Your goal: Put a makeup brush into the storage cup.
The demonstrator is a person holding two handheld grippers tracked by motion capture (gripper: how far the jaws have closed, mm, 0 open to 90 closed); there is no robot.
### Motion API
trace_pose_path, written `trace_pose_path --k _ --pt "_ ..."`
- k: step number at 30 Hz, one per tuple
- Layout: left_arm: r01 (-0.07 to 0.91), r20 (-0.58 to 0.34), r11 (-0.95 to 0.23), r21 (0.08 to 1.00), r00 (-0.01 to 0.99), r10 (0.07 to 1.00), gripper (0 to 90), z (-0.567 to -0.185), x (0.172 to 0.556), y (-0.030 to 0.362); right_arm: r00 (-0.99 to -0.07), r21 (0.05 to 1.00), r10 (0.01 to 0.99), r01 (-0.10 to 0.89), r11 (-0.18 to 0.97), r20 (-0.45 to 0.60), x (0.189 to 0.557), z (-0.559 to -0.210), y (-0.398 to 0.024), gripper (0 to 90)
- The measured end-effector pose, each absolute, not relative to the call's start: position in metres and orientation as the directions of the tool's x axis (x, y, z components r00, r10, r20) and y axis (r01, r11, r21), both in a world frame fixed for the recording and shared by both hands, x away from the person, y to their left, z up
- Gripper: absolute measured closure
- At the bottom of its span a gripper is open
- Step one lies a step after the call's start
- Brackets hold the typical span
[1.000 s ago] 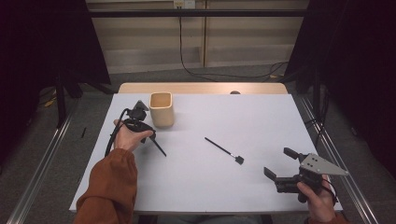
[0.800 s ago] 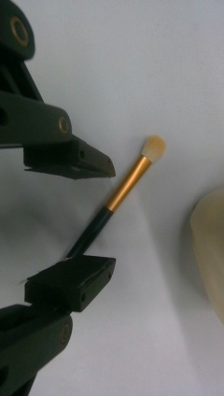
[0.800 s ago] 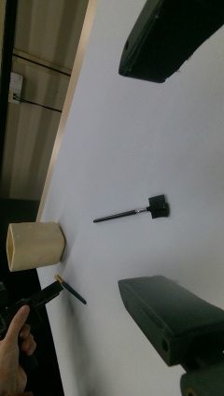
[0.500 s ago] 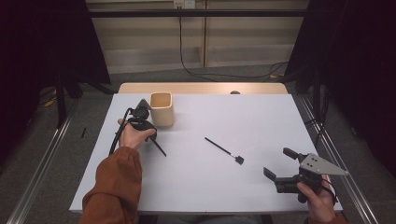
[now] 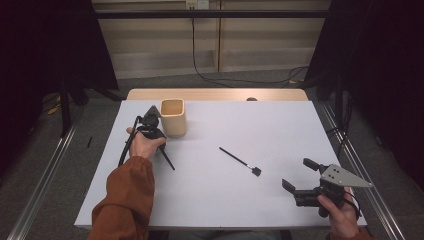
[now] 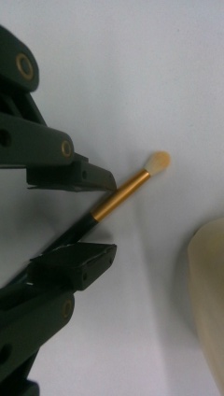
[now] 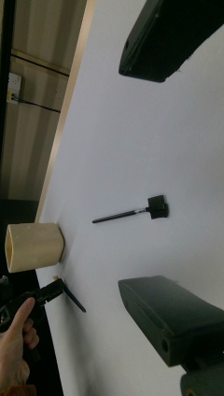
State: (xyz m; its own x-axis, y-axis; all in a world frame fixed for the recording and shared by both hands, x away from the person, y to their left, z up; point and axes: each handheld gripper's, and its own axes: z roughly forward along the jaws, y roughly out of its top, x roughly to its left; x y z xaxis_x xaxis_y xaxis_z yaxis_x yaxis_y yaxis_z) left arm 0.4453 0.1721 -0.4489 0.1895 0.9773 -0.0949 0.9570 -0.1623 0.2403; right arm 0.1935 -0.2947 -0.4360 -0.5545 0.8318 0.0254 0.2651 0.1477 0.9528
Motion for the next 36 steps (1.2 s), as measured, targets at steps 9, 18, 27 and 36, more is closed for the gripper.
trace_pose_path --k 9,18,27,36 --pt "0.957 -0.066 -0.168 0.234 0.188 0.980 74.1 -0.449 0.445 0.174 -0.555 0.953 0.831 0.264 0.150 0.023 0.193 -0.436 -0.295 0.0" --pt "0.955 -0.046 -0.176 0.239 0.192 0.980 79.3 -0.450 0.444 0.173 -0.556 0.952 0.831 0.265 0.151 0.023 0.193 -0.436 -0.295 0.0" --pt "0.953 -0.057 -0.189 0.237 0.208 0.976 84.1 -0.449 0.445 0.177 -0.553 0.952 0.833 0.266 0.150 0.024 0.192 -0.436 -0.296 0.0" --pt "0.952 -0.099 -0.207 0.226 0.234 0.967 84.3 -0.447 0.444 0.188 -0.553 0.952 0.833 0.267 0.148 0.026 0.193 -0.436 -0.296 0.0"
